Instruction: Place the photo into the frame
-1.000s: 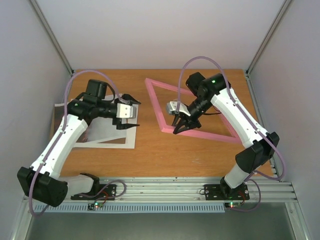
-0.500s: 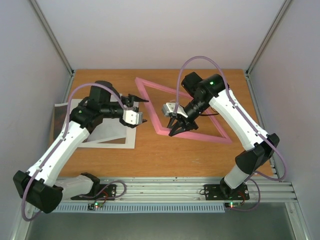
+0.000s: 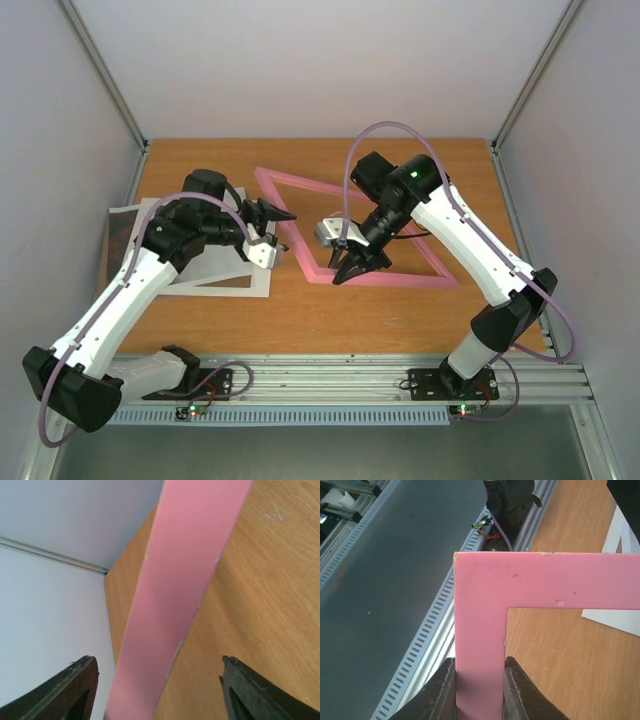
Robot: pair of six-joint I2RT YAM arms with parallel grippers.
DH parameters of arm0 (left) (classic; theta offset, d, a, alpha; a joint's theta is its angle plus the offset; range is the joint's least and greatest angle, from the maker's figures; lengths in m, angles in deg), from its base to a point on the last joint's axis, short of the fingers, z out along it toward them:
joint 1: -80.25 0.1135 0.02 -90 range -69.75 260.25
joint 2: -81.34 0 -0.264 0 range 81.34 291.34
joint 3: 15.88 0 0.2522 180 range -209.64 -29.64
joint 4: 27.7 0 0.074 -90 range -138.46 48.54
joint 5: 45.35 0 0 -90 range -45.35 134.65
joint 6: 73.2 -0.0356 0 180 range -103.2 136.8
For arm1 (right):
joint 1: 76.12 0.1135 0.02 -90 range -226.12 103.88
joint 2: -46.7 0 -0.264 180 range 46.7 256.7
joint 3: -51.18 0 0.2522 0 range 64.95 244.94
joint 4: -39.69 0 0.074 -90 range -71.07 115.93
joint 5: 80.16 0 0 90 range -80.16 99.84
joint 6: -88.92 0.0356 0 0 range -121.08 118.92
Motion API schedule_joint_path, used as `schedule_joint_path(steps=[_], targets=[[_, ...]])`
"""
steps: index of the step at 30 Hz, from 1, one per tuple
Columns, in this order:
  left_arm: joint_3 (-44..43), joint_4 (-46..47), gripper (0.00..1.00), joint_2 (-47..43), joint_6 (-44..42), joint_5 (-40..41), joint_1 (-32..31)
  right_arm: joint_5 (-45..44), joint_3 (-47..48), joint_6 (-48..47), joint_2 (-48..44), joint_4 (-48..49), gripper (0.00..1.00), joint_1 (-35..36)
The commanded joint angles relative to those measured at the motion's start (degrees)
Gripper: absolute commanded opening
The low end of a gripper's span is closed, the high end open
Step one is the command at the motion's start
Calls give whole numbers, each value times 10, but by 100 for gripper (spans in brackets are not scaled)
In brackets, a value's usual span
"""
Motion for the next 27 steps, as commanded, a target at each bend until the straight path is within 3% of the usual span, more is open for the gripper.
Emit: schedule_joint_path(steps=[1,4,10,13,15,17,22,27], targets=[[-9,-28,64,3,-111,8,-8,-5,-3,-1,-24,-108,1,12],[-3,-15,46,5,-165,36,-11,-28,-8,7,-23,-107,1,14],[-45,-55,14,20,-151,58,-14,-49,-27,27,-43,-96,9,13],[-37,-38,1,11,-124,56,-15,-64,-36,50,-58,-68,31,-9],[-38,-31,1,11,-87,60,-15,-64,-32,77,-67,-46,55,-42],[-46,-28,0,14,-45,65,-15,-65,-28,102,-83,-14,67,-82],[-68,-24,0,35,98,75,-15,-114,-98,165,-180,133,76,-160],[-90,-12,0,61,194,74,-15,-201,-209,179,-282,243,89,-169]])
